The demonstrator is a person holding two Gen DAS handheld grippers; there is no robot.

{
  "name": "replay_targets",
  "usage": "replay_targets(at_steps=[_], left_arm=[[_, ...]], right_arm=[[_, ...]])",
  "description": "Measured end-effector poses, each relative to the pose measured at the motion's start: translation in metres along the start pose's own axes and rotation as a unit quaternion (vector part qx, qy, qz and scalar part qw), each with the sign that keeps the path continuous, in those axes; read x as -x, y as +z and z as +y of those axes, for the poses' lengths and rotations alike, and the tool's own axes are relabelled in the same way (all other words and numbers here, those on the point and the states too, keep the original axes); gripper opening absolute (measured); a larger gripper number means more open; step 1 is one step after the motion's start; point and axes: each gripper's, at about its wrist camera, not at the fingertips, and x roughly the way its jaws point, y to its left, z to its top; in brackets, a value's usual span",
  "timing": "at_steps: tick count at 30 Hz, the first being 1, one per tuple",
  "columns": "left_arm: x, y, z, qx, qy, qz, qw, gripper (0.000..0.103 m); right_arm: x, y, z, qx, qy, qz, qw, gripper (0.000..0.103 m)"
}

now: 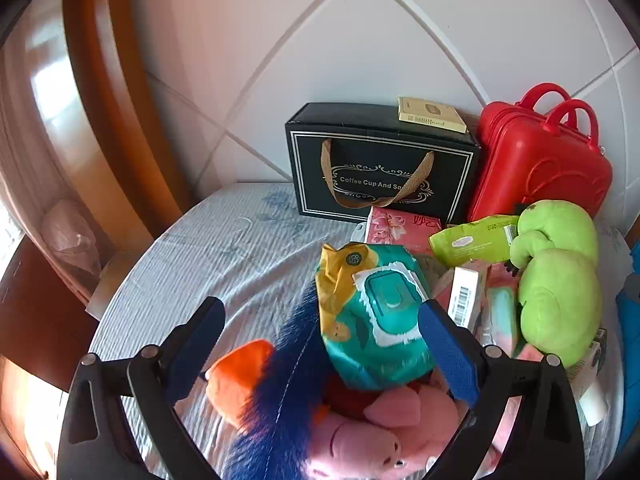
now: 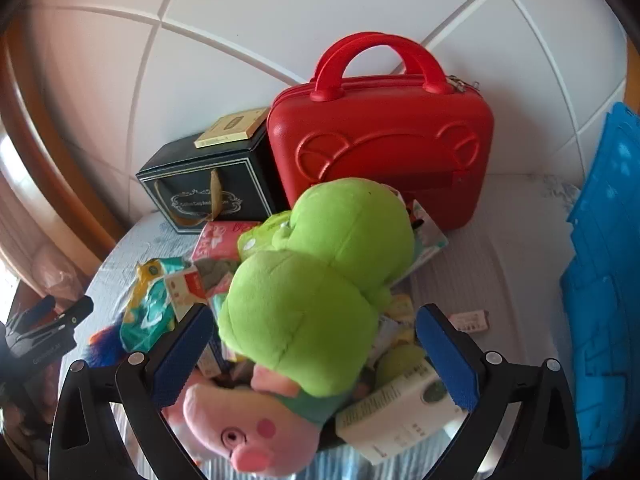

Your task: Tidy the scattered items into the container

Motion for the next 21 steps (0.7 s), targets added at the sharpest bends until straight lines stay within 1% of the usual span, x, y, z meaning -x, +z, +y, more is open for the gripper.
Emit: replay_targets(at_steps=[3,5,7,9,10,11,12,14,16,18,19,20,21], left_arm=[[-0.046,0.015,-0.014,-0.007,-0.012,0.026,0.9996,0.099],[-0.076,0.020,-0.024,-0.004,-0.023,0.049,0.9985,0.098],[-0.106,0.018,-0.036,-0.007,-0.031,0.087,0.9957,0.098],[-0.129,0.011,-0.043,-0.005,-0.046,0.124,0.9911,0.098],[-0.131,0.006,-0.042,0.005,-0.054,0.130,0.9900,0.098],[-0.129,0.001,-0.041,0.005,-0.049,0.131,0.9902,0.095],[-0.126,-0.005,-0.042,-0.007,-0.038,0.130,0.9908,0.090],[-0.115,-0.019,-0.046,-0.034,-0.019,0.122,0.9918,0.087],[-0.097,-0.029,-0.046,-0.044,-0.002,0.109,0.9931,0.082],[-0.075,-0.039,-0.042,-0.044,-0.001,0.103,0.9937,0.080],[-0.063,-0.046,-0.040,-0.044,-0.003,0.100,0.9940,0.079],[-0.051,-0.053,-0.039,-0.048,-0.004,0.096,0.9942,0.077],[-0.042,-0.062,-0.038,-0.056,-0.001,0.096,0.9938,0.077]], right_arm=[[-0.038,0.021,0.006,-0.004,-0.014,0.012,1.000,0.103],[-0.066,0.029,0.007,-0.003,-0.034,0.028,0.999,0.103],[-0.097,0.031,0.005,0.005,-0.067,0.052,0.996,0.103],[-0.115,0.028,0.000,0.006,-0.082,0.055,0.995,0.103],[-0.118,0.025,-0.004,0.001,-0.082,0.052,0.995,0.103],[-0.118,0.022,-0.008,-0.004,-0.081,0.053,0.995,0.103],[-0.118,0.018,-0.011,-0.005,-0.078,0.060,0.995,0.103],[-0.115,0.005,-0.017,-0.012,-0.064,0.081,0.995,0.103],[-0.112,-0.015,-0.024,-0.036,-0.017,0.114,0.993,0.102],[-0.101,-0.035,-0.027,-0.044,0.004,0.122,0.992,0.102],[-0.094,-0.044,-0.023,-0.037,0.008,0.126,0.991,0.101],[-0.085,-0.055,-0.017,-0.024,0.005,0.130,0.991,0.101],[-0.074,-0.066,-0.010,-0.009,0.000,0.132,0.991,0.101]])
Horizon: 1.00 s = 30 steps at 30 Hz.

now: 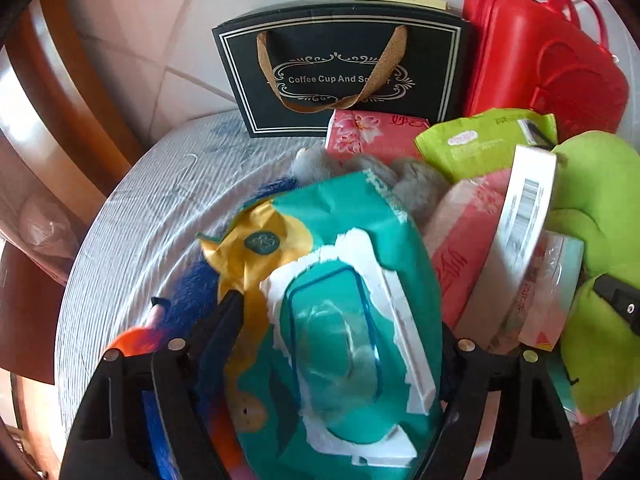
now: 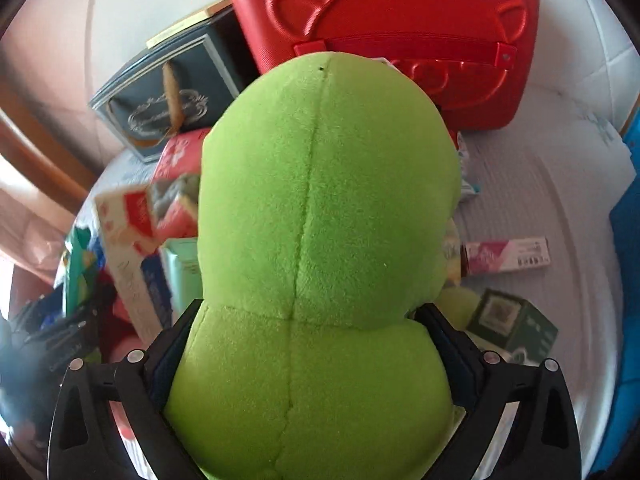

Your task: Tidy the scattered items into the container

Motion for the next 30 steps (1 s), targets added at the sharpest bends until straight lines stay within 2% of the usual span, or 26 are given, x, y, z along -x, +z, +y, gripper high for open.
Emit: replay_targets(at_steps=[2,5,10,13,16,18,20,22,25,30], left_arm=[[0.013,-0.021,0.002,-0.004,0.000,0.010,0.9999,0.077],[0.024,-0.051,0.014,0.014,-0.023,0.034,0.9991,0.074],[0.039,-0.096,0.018,0.006,-0.023,0.052,0.9983,0.074],[0.064,-0.102,0.025,0.013,-0.028,0.029,0.9991,0.074],[0.100,-0.108,0.033,0.017,-0.030,-0.008,0.9994,0.074],[0.120,-0.116,0.036,0.022,-0.040,-0.025,0.9987,0.074],[0.133,-0.126,0.036,0.024,-0.052,-0.035,0.9977,0.074],[0.140,-0.136,0.031,0.021,-0.064,-0.038,0.9970,0.074],[0.144,-0.151,0.015,0.011,-0.082,-0.031,0.9961,0.074],[0.150,-0.172,-0.021,-0.009,-0.099,-0.022,0.9948,0.074]], right_arm=[[0.012,-0.028,0.006,0.011,0.009,0.012,1.000,0.101],[0.031,-0.074,0.011,0.020,0.024,0.028,0.999,0.101],[0.054,-0.129,0.011,0.037,0.037,0.053,0.997,0.101],[0.063,-0.140,0.009,0.028,0.022,0.050,0.998,0.101],[0.078,-0.140,0.001,0.008,-0.016,0.033,0.999,0.102],[0.096,-0.143,-0.009,-0.008,-0.036,0.011,0.999,0.102],[0.108,-0.140,-0.018,-0.027,-0.029,-0.019,0.999,0.102],[0.126,-0.144,-0.029,-0.043,-0.026,-0.042,0.998,0.102],[0.150,-0.160,-0.043,-0.045,-0.051,-0.065,0.996,0.102],[0.161,-0.199,-0.052,-0.020,-0.047,-0.057,0.997,0.102]])
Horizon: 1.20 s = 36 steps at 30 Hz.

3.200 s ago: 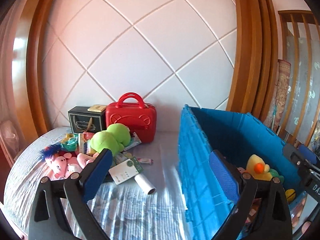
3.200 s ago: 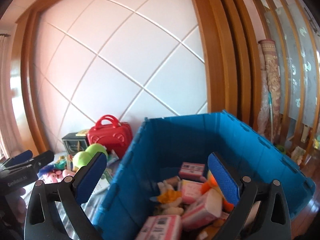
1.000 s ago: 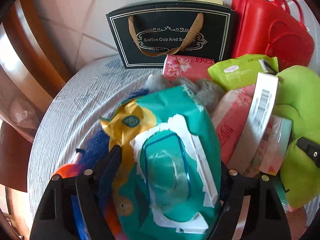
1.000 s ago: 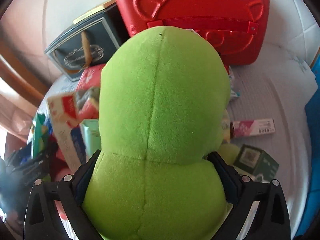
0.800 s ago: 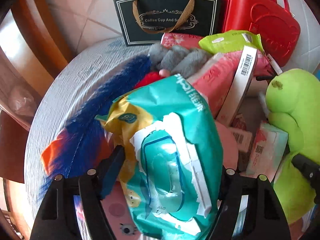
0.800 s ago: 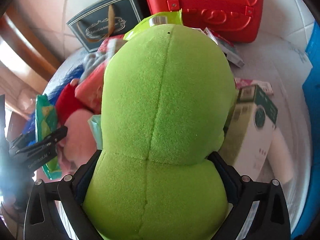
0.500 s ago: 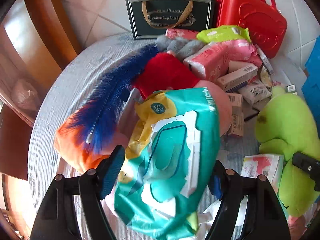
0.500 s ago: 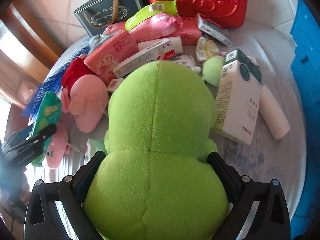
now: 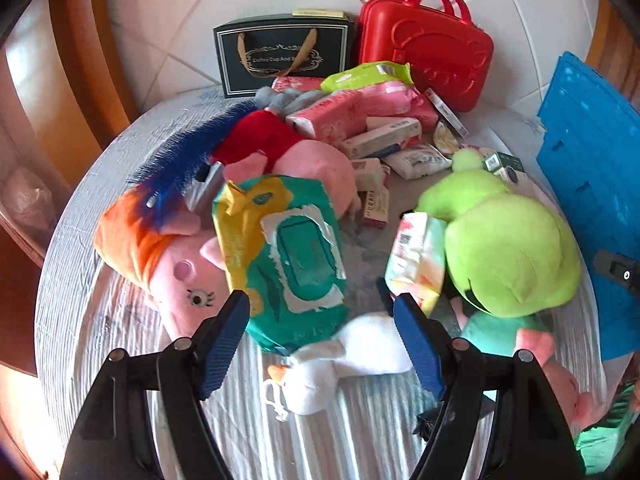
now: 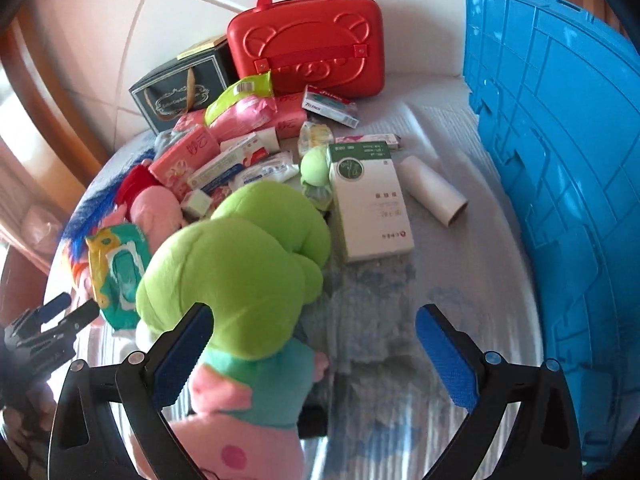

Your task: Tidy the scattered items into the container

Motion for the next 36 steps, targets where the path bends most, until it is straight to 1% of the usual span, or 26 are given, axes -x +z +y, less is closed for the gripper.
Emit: replay_targets(at_steps=[2,4,5,6,8,9,10,12,14,16,17,19,21,22,23,25,26,29,31,32,33,34,36], left_arm=[[0.002,-0.008,-0.009,0.001,0.003,0.003,1.0000,0.074],[0.004,-0.016,-0.015,0.004,0.005,0.004,1.0000,0.074],[0.006,-0.020,-0.016,0.004,0.008,0.005,0.9999,0.074],[0.008,-0.024,-0.017,0.003,0.011,0.004,0.9999,0.074],[0.014,-0.031,-0.017,0.002,0.012,0.003,0.9999,0.074],[0.018,-0.034,-0.017,-0.001,0.009,0.001,1.0000,0.074],[0.020,-0.037,-0.016,-0.004,0.007,0.000,1.0000,0.074],[0.022,-0.041,-0.015,-0.015,0.005,-0.002,0.9999,0.074],[0.022,-0.046,-0.011,-0.023,0.008,-0.001,0.9997,0.074],[0.020,-0.051,-0.006,-0.025,0.007,0.000,0.9997,0.074],[0.018,-0.054,-0.004,-0.026,0.006,0.003,0.9996,0.074],[0.012,-0.059,-0.003,-0.030,0.005,0.012,0.9995,0.074],[0.009,-0.065,-0.007,-0.039,0.001,0.017,0.9991,0.074],[0.008,-0.067,-0.010,-0.041,-0.003,0.018,0.9990,0.074],[0.008,-0.070,-0.014,-0.044,-0.009,0.020,0.9988,0.074],[0.007,-0.075,-0.026,-0.052,-0.018,0.022,0.9982,0.074],[0.006,-0.078,-0.032,-0.055,-0.020,0.025,0.9980,0.074],[-0.001,-0.085,-0.054,-0.061,-0.030,0.036,0.9970,0.074],[-0.007,-0.091,-0.071,-0.069,-0.036,0.041,0.9961,0.074],[-0.011,-0.094,-0.080,-0.074,-0.040,0.046,0.9954,0.074],[-0.015,-0.098,-0.088,-0.080,-0.045,0.050,0.9945,0.074],[-0.020,-0.101,-0.098,-0.089,-0.049,0.054,0.9933,0.074],[-0.029,-0.107,-0.115,-0.114,-0.043,0.057,0.9909,0.074]], right_arm=[[-0.005,-0.016,0.000,0.013,-0.014,0.012,1.000,0.096],[-0.011,-0.031,-0.005,0.019,-0.018,0.025,0.999,0.069],[-0.014,-0.038,-0.009,0.018,-0.021,0.033,0.999,0.066],[-0.017,-0.045,-0.012,0.017,-0.028,0.042,0.999,0.066],[-0.017,-0.061,-0.018,0.013,-0.036,0.051,0.998,0.066],[-0.013,-0.068,-0.020,0.004,-0.033,0.050,0.998,0.066],[-0.006,-0.075,-0.021,-0.004,-0.025,0.044,0.999,0.066],[0.012,-0.084,-0.012,0.000,-0.001,0.029,1.000,0.067],[0.028,-0.091,0.009,0.021,0.029,0.017,0.999,0.074],[0.036,-0.098,0.038,0.050,0.054,0.009,0.997,0.093],[0.037,-0.103,0.052,0.069,0.057,0.006,0.996,0.095],[0.031,-0.109,0.075,0.100,0.034,0.002,0.994,0.098],[0.017,-0.112,0.085,0.115,0.023,0.005,0.993,0.101],[0.011,-0.112,0.082,0.106,0.024,0.007,0.994,0.101],[0.008,-0.109,0.073,0.084,0.031,0.002,0.996,0.101],[0.011,-0.103,0.048,0.023,0.046,-0.014,0.999,0.101],[0.015,-0.101,0.034,-0.004,0.046,-0.026,0.999,0.102],[0.028,-0.101,-0.007,-0.059,0.017,-0.048,0.997,0.102],[0.033,-0.104,-0.035,-0.080,-0.024,-0.052,0.995,0.102],[0.033,-0.107,-0.047,-0.084,-0.053,-0.047,0.994,0.102],[0.028,-0.110,-0.059,-0.087,-0.082,-0.033,0.992,0.102],[0.021,-0.114,-0.071,-0.087,-0.091,-0.013,0.992,0.102],[0.007,-0.123,-0.085,-0.087,-0.088,0.028,0.992,0.100]])
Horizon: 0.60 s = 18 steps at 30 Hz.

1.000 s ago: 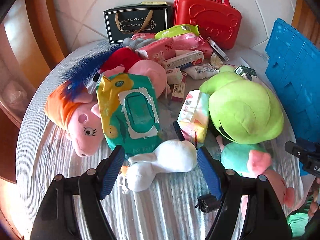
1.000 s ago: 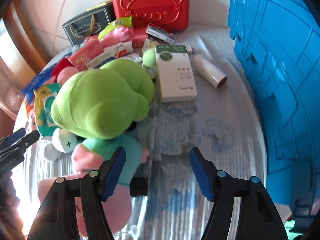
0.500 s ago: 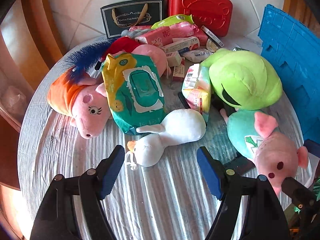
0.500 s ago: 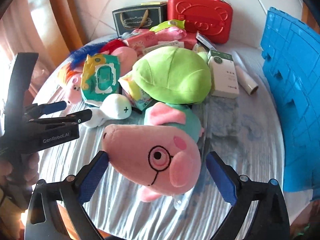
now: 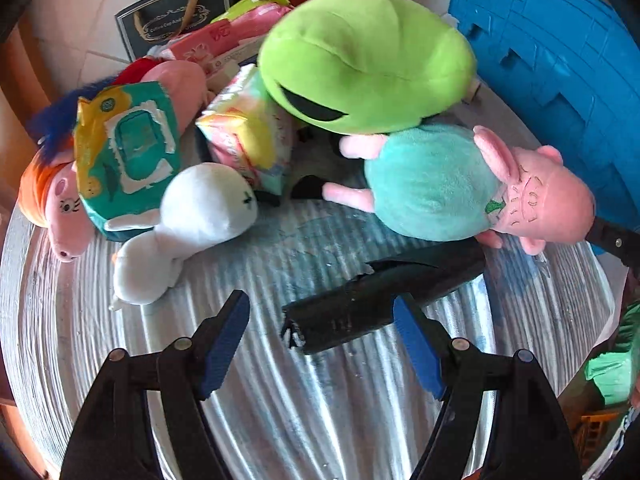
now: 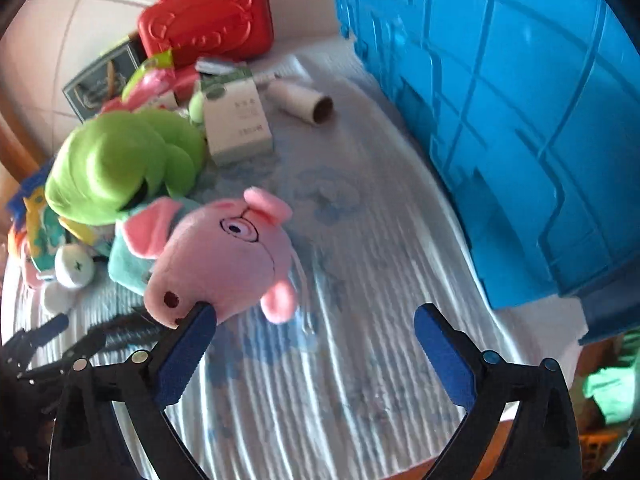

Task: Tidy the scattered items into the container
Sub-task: 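Reach the left tool toward the black umbrella while the right tool approaches the pink pig plush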

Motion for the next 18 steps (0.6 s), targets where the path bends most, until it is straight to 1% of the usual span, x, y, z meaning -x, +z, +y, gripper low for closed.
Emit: replay_targets(at_steps=[1,2,3,4,7,8,10,12,14,16,17,18], left_arm=[[-0.006,0.000,-0.008,-0.014,0.005,0.000,0.9999,0.074],[-0.010,0.001,-0.013,-0.025,0.002,-0.003,0.9997,0.078],[-0.013,0.003,-0.018,-0.032,-0.004,-0.007,0.9994,0.080],[-0.015,0.005,-0.023,-0.041,-0.012,-0.008,0.9991,0.081],[-0.023,0.006,-0.035,-0.064,-0.032,0.003,0.9974,0.082],[-0.024,0.004,-0.037,-0.067,-0.031,0.000,0.9973,0.084],[-0.022,-0.001,-0.035,-0.065,-0.023,-0.005,0.9976,0.083],[-0.018,-0.008,-0.029,-0.054,-0.010,-0.007,0.9985,0.077],[-0.012,-0.015,-0.016,-0.034,0.010,-0.003,0.9994,0.075],[-0.007,-0.022,0.001,0.000,0.036,0.003,0.9994,0.071],[-0.004,-0.025,0.012,0.023,0.054,0.007,0.9983,0.065],[-0.002,-0.027,0.024,0.049,0.074,0.013,0.9960,0.053]], right_arm=[[-0.003,-0.004,-0.005,0.001,0.008,0.004,1.000,0.100],[-0.003,-0.008,-0.008,0.002,0.018,0.004,1.000,0.100],[-0.002,-0.010,-0.010,0.003,0.025,0.003,1.000,0.100],[-0.001,-0.011,-0.011,0.005,0.030,0.000,1.000,0.100],[0.005,-0.011,-0.011,0.017,0.038,-0.012,0.999,0.100],[0.009,-0.010,-0.011,0.019,0.040,-0.018,0.999,0.100],[0.016,-0.008,-0.010,0.026,0.047,-0.030,0.998,0.100],[0.020,-0.007,-0.005,0.035,0.052,-0.033,0.997,0.100],[0.020,-0.007,0.000,0.044,0.055,-0.032,0.997,0.098],[0.017,-0.011,0.002,0.044,0.061,-0.024,0.997,0.084],[0.017,-0.013,0.003,0.043,0.063,-0.022,0.997,0.083],[0.017,-0.014,0.004,0.044,0.064,-0.021,0.997,0.083]])
